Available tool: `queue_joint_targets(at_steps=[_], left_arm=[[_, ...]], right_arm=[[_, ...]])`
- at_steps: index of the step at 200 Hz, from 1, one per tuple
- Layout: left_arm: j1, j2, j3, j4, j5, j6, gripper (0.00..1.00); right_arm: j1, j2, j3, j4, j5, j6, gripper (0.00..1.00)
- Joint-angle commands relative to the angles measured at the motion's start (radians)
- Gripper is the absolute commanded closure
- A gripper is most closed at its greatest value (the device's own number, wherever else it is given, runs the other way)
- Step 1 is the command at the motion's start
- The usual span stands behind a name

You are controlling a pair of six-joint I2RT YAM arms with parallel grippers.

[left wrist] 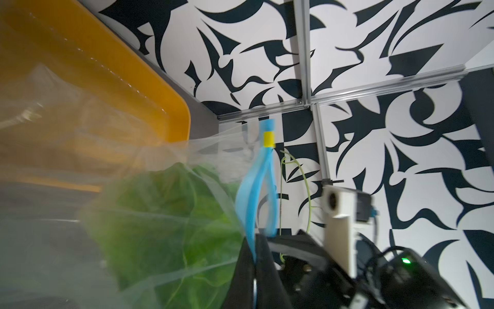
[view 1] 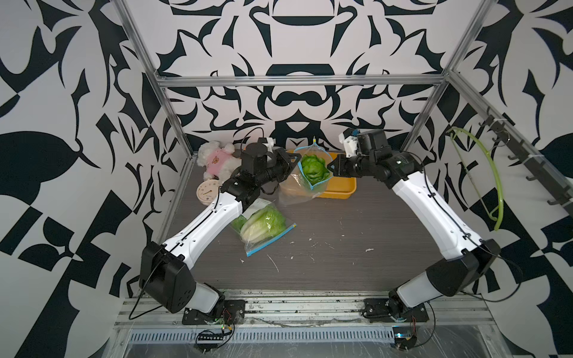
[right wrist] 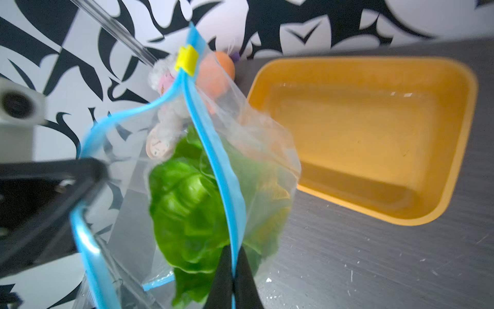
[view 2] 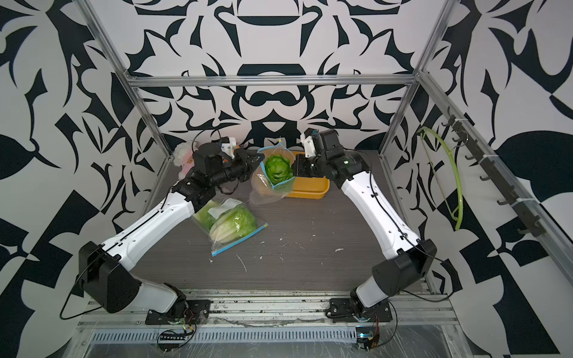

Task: Put the chinese cabbages into a zipper bag and zip it
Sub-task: Adjust the zipper food storage bag at the center of the board.

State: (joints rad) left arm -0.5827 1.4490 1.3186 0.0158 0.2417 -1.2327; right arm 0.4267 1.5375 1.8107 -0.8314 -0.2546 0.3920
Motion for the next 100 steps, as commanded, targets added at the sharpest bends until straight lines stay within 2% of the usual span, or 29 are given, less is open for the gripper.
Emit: queue_joint_targets(at_steps=[1,31,44,68,89,100], left_arm=[[-0.049,-0.064,-0.019,-0.117,-0.042,0.096,1.0],[-0.157,-0.083,-0.053,-0.129,-0.147,0.096,1.0],[-0.226,-0.091,-0.071,-0.124,-0.235,0.091,1.0],[-0.328,-0.08,-0.08,-0.089,-0.327,0.088,1.0],[-0.376,-0.074,-0.08,-0.08,-0.369,0.1,1.0],[-0.395,-0.084,-0.101,-0.024,-0.346,0.126,0.84]], right_arm=[[-0.001,-0.008,0.158,-0.15,0.039,-0.114,1.0],[0.002,0.049,0.279,-0.241,0.014,-0.179,1.0],[0.016,0.074,0.318,-0.256,-0.025,-0.199,1.0],[0.053,0.133,0.35,-0.279,-0.09,-0.254,1.0],[0.065,0.183,0.363,-0.317,-0.104,-0.293,1.0],[0.065,0.183,0.338,-0.315,-0.103,-0.321,1.0]])
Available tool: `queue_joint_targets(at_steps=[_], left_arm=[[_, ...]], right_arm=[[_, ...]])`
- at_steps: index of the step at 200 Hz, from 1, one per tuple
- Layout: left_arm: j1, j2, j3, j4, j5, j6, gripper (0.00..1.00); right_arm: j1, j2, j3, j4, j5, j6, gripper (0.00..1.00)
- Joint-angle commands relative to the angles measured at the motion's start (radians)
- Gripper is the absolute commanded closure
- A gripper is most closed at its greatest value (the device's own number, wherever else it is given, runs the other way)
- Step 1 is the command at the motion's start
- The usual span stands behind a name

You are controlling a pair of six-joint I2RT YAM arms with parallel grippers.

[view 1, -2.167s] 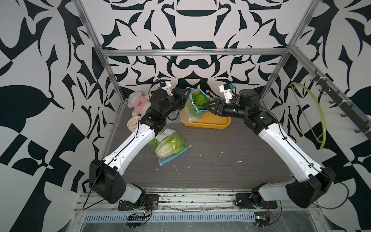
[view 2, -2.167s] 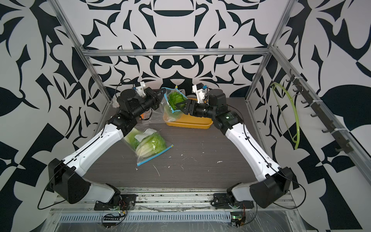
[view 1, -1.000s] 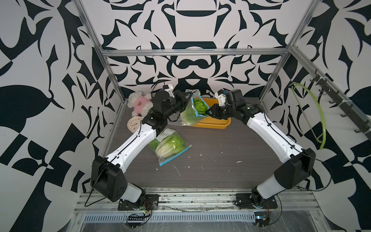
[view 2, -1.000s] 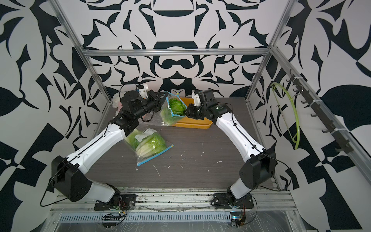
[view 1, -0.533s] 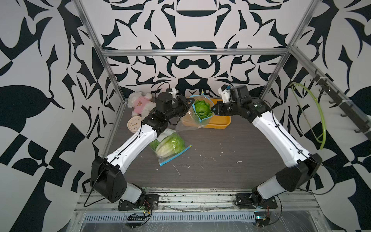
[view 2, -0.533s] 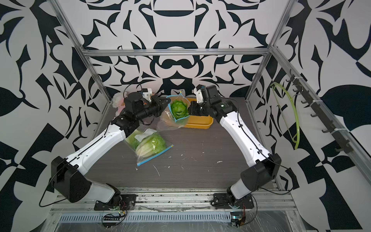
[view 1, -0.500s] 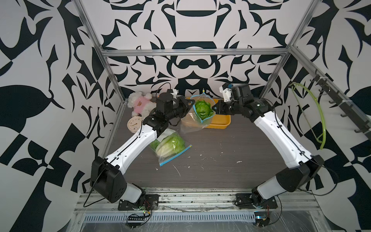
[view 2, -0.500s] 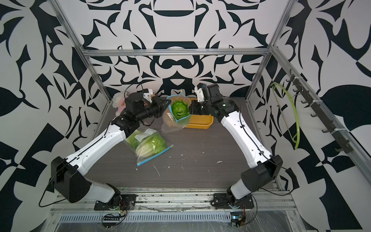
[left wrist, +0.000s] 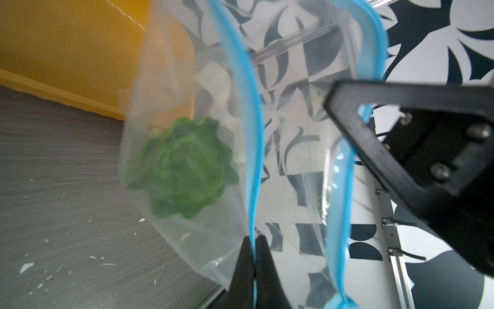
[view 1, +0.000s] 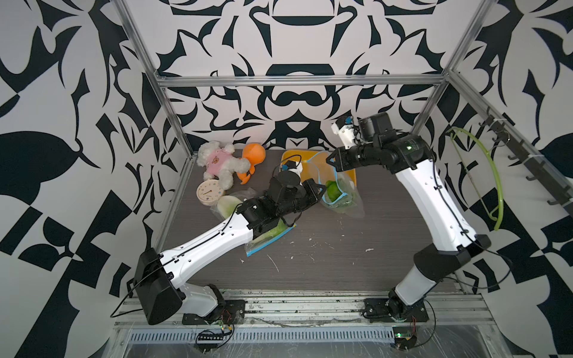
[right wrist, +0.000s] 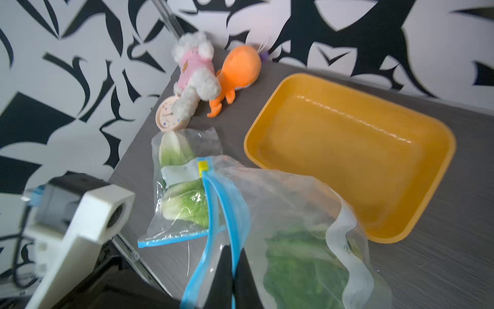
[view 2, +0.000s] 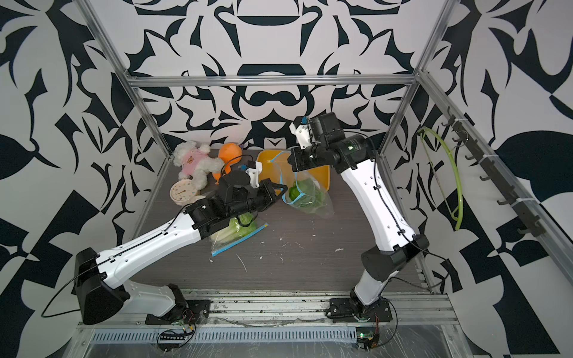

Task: Put the chinese cabbages into a zipper bag and zip it
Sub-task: Adjust the zipper food storage bag at the center of the board.

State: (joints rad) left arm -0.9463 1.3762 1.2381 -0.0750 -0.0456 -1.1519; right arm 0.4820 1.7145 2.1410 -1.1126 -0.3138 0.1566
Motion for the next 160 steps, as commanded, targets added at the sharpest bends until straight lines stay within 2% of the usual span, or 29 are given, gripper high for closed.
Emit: queue_joint_targets(at_steps=[1,12,22,38,51,72,88,100,133,160], left_arm=[[-0.032,-0.013,-0.022,0.068,-0.058,0.046,0.82],[-0.034,-0.039,-0.025,0.052,-0.043,0.078,0.66],[-0.034,-0.081,-0.023,-0.004,-0.061,0.152,0.59],[-0.032,-0.192,-0.047,-0.113,-0.148,0.303,0.56],[-0.025,-0.29,-0.101,-0.111,-0.227,0.427,0.54],[0.006,-0.419,-0.179,-0.066,-0.223,0.666,0.46],[0.057,-0.445,-0.189,-0.112,-0.252,0.787,0.45],[0.123,-0.44,-0.204,-0.118,-0.18,0.854,0.45],[0.336,-0.428,-0.303,0.02,0.177,0.997,0.45],[0.363,-0.416,-0.361,0.071,0.373,1.147,0.44]], right_arm=[[0.009,0.005,0.005,-0.034,-0.041,-0.091,1.0],[0.008,-0.014,-0.037,-0.024,-0.019,-0.129,1.0],[0.009,-0.038,-0.079,-0.011,0.008,-0.164,1.0],[0.008,-0.061,-0.123,-0.018,0.041,-0.242,1.0],[0.009,-0.074,-0.149,-0.034,0.052,-0.303,1.0],[0.008,-0.123,-0.203,-0.005,0.059,-0.371,1.0],[0.008,-0.165,-0.22,0.011,-0.003,-0.423,1.0],[0.009,-0.194,-0.225,0.025,-0.038,-0.448,1.0],[0.009,-0.23,-0.226,0.017,-0.077,-0.523,1.0],[0.007,-0.225,-0.229,0.022,-0.096,-0.56,1.0]])
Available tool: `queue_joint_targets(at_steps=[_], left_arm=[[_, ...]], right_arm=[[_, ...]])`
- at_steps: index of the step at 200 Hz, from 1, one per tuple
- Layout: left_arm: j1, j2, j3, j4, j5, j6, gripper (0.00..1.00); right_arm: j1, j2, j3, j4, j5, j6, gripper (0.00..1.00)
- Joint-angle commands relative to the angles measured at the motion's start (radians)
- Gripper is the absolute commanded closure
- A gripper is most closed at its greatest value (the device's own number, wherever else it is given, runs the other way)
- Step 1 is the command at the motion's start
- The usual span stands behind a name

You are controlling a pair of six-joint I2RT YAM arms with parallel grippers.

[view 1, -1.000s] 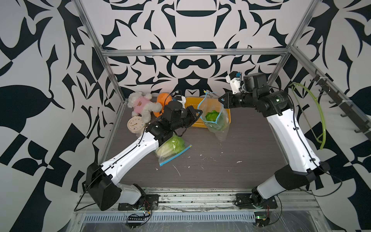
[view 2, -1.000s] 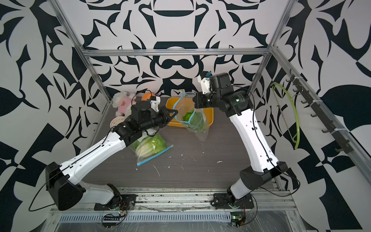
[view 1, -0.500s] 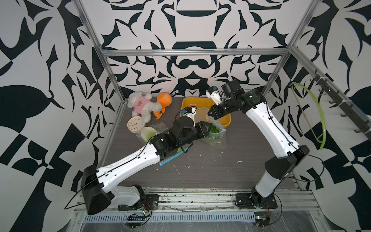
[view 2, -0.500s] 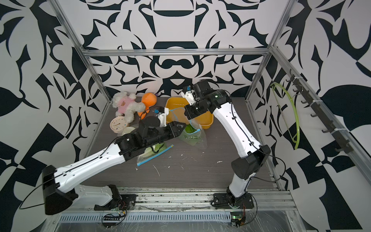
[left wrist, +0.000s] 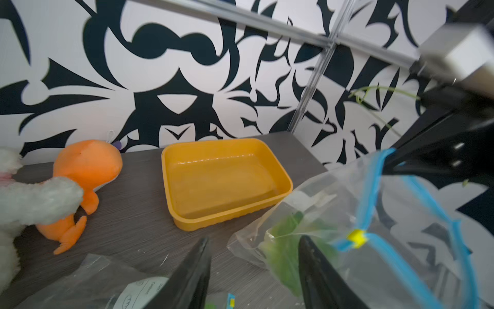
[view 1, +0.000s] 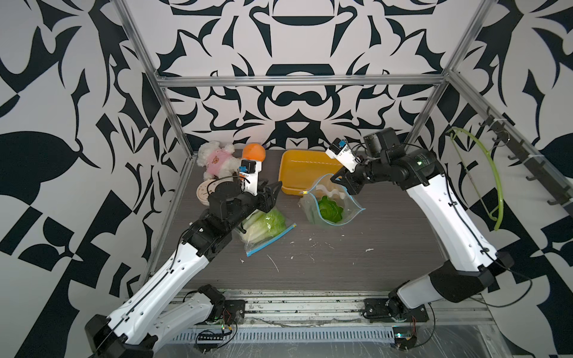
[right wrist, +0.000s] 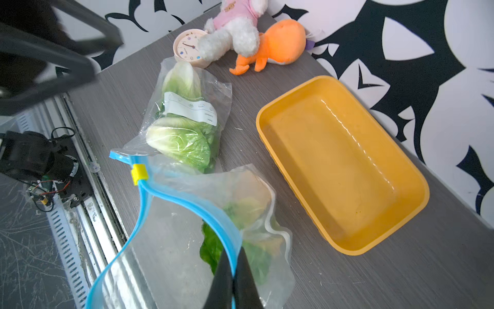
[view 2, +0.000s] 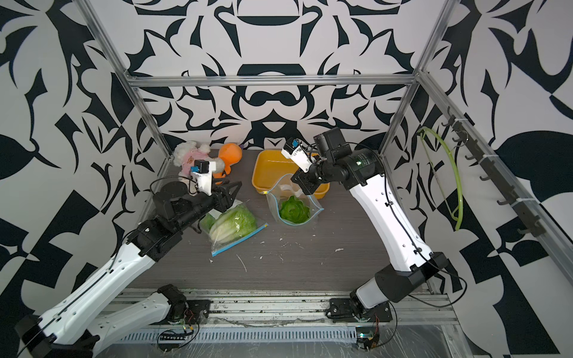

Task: Put the chinese cabbages into a zipper bag and zip it
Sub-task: Adjust the zipper food storage bag at the center of the board.

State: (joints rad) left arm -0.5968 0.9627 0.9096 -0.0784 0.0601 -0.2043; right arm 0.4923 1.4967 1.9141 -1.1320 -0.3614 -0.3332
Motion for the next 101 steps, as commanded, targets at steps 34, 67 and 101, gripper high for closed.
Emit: queue_joint_targets(at_steps=[34,67,101], left_arm=[[0.013,0.047,-0.06,0.131,0.448,0.251,0.43],[0.005,0.124,-0.035,0.13,0.486,0.281,0.46],[0.005,0.136,0.005,0.123,0.472,0.326,0.51]], right_arm=[[-0.005,0.047,0.007,0.014,-0.068,-0.083,1.0],[-0.006,0.049,-0.034,0.046,-0.083,-0.083,1.0],[-0.006,0.043,-0.046,0.062,-0.104,-0.082,1.0]])
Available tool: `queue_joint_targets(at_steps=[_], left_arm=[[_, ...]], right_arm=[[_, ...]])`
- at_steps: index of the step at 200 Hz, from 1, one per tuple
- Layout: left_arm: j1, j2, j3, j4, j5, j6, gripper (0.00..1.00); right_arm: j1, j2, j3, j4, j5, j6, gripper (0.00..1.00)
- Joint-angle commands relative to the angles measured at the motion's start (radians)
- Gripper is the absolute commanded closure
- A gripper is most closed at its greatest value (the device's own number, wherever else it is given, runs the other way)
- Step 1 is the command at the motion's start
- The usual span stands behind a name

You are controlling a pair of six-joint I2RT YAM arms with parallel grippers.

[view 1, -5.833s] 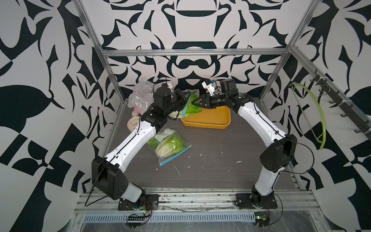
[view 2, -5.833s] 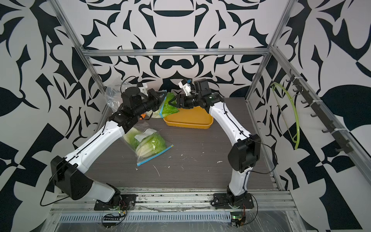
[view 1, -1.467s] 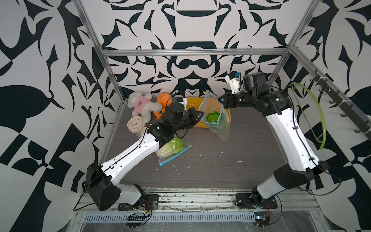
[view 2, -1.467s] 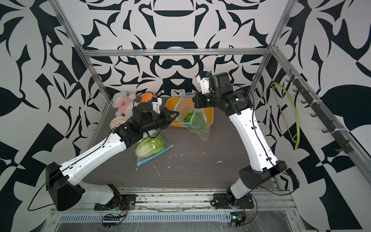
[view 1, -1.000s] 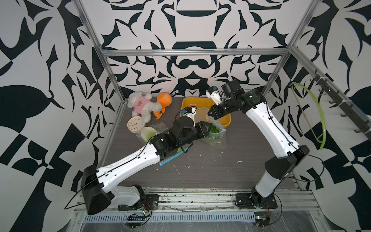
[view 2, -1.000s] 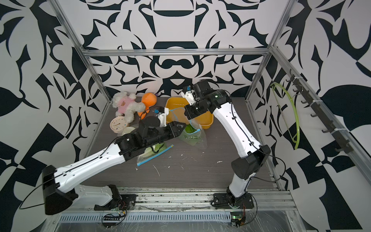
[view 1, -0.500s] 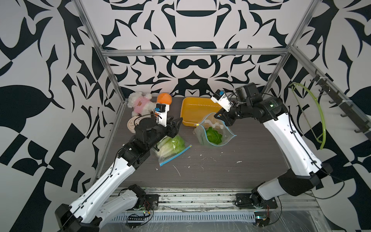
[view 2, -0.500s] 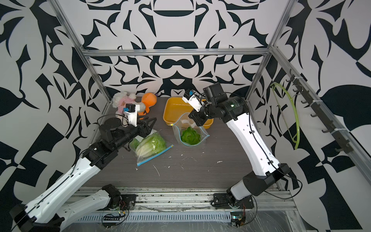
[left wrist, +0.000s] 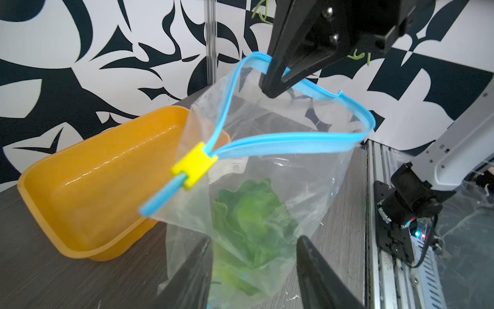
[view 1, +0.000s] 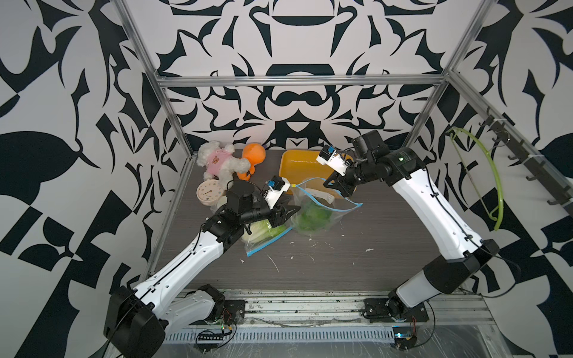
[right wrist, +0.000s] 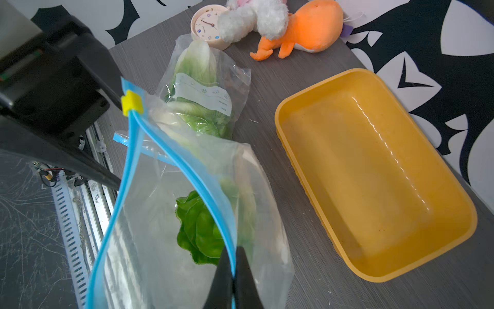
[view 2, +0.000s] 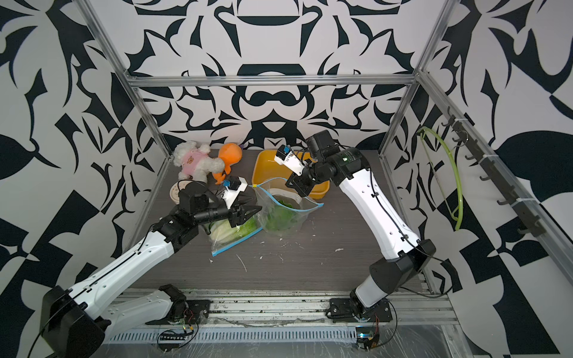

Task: Put the chinese cabbages into a zipper bag and zip it
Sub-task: Adjust the zipper food storage bag at the center of the board.

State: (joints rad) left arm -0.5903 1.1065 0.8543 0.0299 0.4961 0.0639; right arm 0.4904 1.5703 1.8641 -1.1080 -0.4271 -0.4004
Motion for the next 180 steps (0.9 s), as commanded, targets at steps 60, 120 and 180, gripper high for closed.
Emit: queue_joint_targets(at_steps=[60,120,180], left_arm=[[0.003,-0.053,0.063,-0.048,-0.068,0.157,0.53],[0.082,-0.024,0.104,-0.102,-0.073,0.212,0.5],[0.103,0.034,0.171,-0.184,0.097,0.265,0.45]], right_arm=[[-0.006,-0.033,0.012,0.046,-0.075,-0.024,1.0],[-0.006,-0.026,0.012,0.055,-0.104,-0.026,1.0],[-0.006,-0.015,0.027,0.07,-0.136,-0.028,1.0]])
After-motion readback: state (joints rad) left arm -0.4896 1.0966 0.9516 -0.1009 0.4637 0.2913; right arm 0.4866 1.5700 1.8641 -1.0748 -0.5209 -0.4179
